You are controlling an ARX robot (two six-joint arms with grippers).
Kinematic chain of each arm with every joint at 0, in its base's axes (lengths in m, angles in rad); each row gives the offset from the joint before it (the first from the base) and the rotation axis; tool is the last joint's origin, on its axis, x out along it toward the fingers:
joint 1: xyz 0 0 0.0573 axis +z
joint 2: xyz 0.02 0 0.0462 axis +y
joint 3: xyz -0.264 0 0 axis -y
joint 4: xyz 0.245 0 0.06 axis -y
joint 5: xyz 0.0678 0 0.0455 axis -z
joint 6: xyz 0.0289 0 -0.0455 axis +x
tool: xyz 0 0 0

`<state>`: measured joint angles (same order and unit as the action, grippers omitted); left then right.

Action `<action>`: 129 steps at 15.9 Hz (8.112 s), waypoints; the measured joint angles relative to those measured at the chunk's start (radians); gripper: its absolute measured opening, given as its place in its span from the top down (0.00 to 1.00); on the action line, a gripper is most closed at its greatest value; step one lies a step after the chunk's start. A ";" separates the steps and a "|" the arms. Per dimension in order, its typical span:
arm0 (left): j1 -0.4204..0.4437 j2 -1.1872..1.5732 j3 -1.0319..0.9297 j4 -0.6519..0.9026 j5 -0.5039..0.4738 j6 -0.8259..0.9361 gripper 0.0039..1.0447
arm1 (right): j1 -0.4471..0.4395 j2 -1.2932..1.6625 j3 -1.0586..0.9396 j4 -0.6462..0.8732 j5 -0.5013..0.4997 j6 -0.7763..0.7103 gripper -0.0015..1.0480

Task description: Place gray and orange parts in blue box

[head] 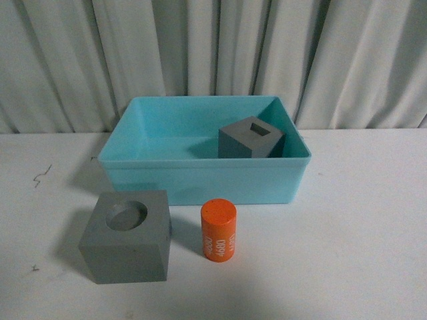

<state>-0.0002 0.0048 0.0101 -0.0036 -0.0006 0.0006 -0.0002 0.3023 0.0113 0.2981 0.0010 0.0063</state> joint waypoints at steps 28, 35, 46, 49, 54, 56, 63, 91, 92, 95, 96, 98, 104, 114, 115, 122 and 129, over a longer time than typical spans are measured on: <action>-0.050 0.327 0.206 -0.402 -0.150 -0.164 0.06 | 0.000 -0.299 0.000 -0.302 -0.002 -0.002 0.06; -0.070 0.986 0.457 -0.087 -0.145 -0.149 0.06 | 0.000 -0.299 0.000 -0.302 -0.001 -0.003 0.06; -0.282 1.405 0.567 0.153 -0.224 -0.127 0.06 | 0.000 -0.299 0.000 -0.302 -0.001 -0.003 0.06; -0.286 1.500 0.598 0.224 -0.242 -0.123 0.06 | 0.000 -0.299 0.000 -0.302 -0.001 -0.003 0.06; -0.311 1.593 0.602 0.267 -0.254 -0.123 0.06 | 0.000 -0.299 0.000 -0.302 -0.001 -0.003 0.06; -0.330 1.621 0.602 0.275 -0.258 -0.124 0.06 | 0.000 -0.299 0.000 -0.302 -0.001 -0.003 0.06; -0.374 1.680 0.612 0.290 -0.273 -0.132 0.06 | 0.000 -0.299 0.000 -0.302 -0.001 -0.003 0.06; -0.338 1.770 0.672 0.297 -0.249 -0.156 0.81 | 0.000 -0.299 0.000 -0.302 -0.001 -0.003 0.06; -0.337 1.757 0.672 0.278 -0.249 -0.163 0.82 | 0.000 -0.299 0.000 -0.302 -0.001 -0.003 0.06; -0.329 1.692 0.669 0.187 -0.224 -0.178 0.83 | 0.000 -0.299 0.000 -0.302 -0.001 -0.003 0.06; -0.321 1.653 0.669 0.143 -0.210 -0.183 0.83 | 0.000 -0.299 0.000 -0.302 -0.001 -0.003 0.06; -0.301 1.573 0.681 0.074 -0.196 -0.194 0.84 | 0.000 -0.299 0.000 -0.302 -0.001 -0.003 0.06; -0.279 1.444 0.851 -0.098 -0.134 -0.227 0.84 | 0.000 -0.299 0.000 -0.302 -0.001 -0.003 0.06; -0.258 1.852 1.357 -0.039 -0.180 -0.142 0.84 | 0.000 -0.299 0.000 -0.302 -0.001 -0.003 0.06; -0.257 1.891 1.389 -0.027 -0.191 -0.123 0.84 | 0.000 -0.299 0.000 -0.302 -0.001 -0.003 0.06; -0.252 2.068 1.435 0.007 -0.232 -0.064 0.85 | 0.000 -0.299 0.000 -0.302 -0.001 -0.003 0.06; -0.251 2.137 1.437 0.021 -0.244 -0.044 0.85 | 0.000 -0.299 0.000 -0.302 -0.001 -0.003 0.06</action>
<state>-0.2512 2.1418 1.4471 0.0177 -0.2443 -0.0437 -0.0002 0.0036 0.0116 -0.0036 -0.0002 0.0036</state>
